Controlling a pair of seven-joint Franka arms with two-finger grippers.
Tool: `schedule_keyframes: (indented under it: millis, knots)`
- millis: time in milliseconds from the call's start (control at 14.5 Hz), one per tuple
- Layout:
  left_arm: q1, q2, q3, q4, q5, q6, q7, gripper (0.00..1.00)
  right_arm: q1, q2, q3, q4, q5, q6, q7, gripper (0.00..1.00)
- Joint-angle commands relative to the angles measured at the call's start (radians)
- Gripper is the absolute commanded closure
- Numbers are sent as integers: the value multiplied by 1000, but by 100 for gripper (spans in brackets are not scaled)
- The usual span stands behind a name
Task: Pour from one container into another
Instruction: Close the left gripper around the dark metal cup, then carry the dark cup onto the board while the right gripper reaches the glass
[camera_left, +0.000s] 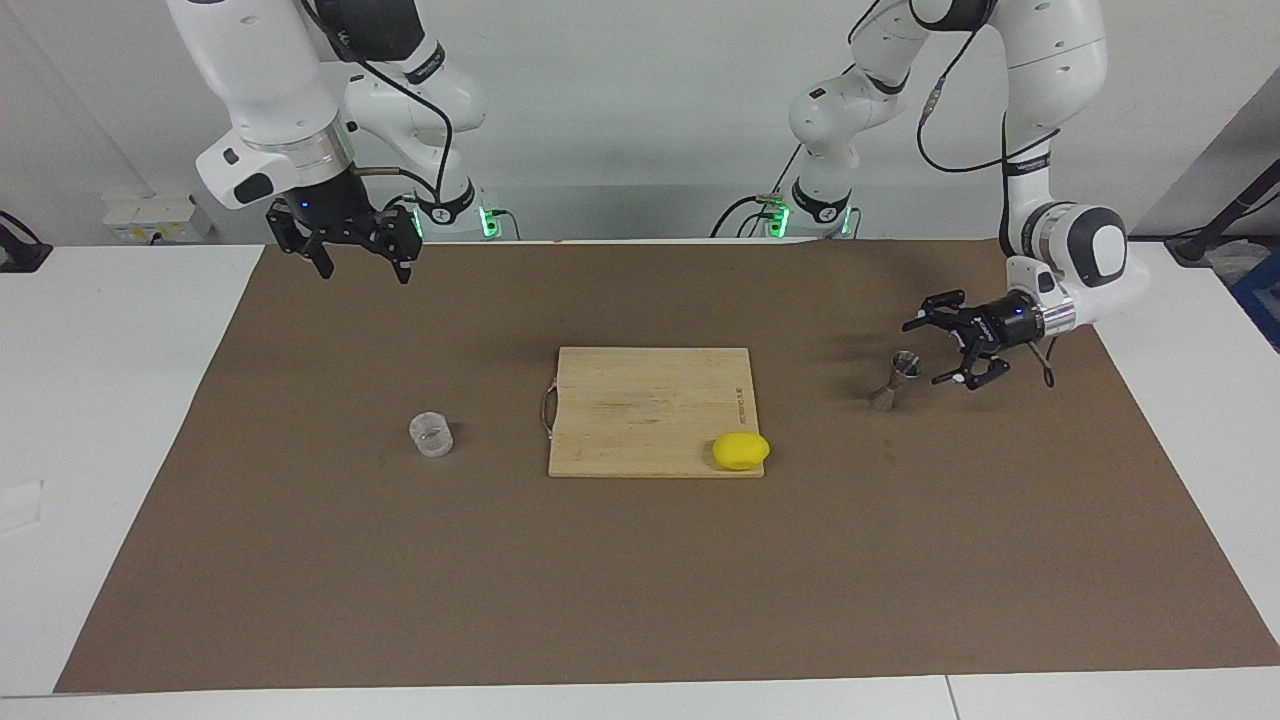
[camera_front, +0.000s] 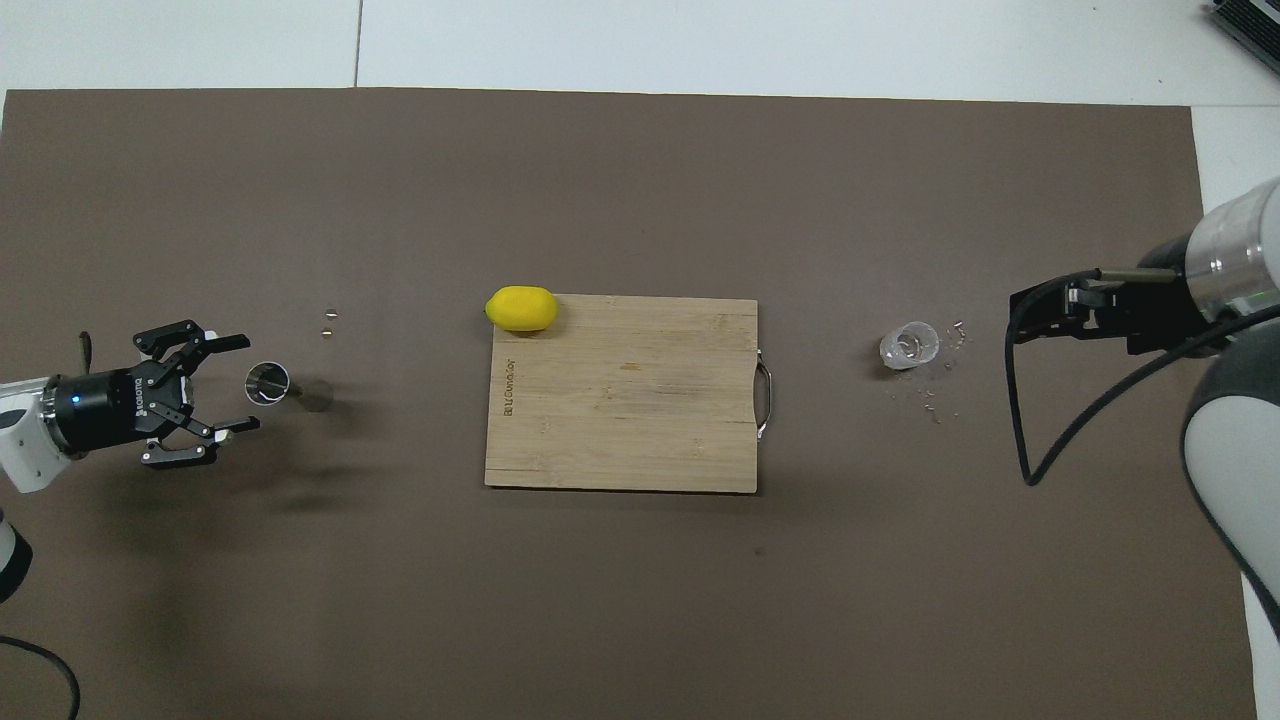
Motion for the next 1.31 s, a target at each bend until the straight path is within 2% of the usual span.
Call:
schedule_keyframes:
  millis: [0, 413, 894, 1032, 1238]
  knots:
    - [19, 28, -8, -1, -33, -46, 41, 0, -12, -23, 3, -25, 27, 3, -23, 0]
    - [22, 65, -7, -3, -37, -43, 115, 0, -11, -23, 3, -26, 27, -2, -24, 0]
    - [13, 74, -7, -10, -49, -29, 135, 2, -9, -23, 3, -25, 27, -6, -20, 0]
    - [8, 74, -7, -10, -56, -24, 135, 12, -11, -23, 3, -25, 27, -3, -17, 0]
    - [7, 74, -7, -9, -56, -26, 135, 38, -8, -22, 3, -23, 27, 0, 2, 0]
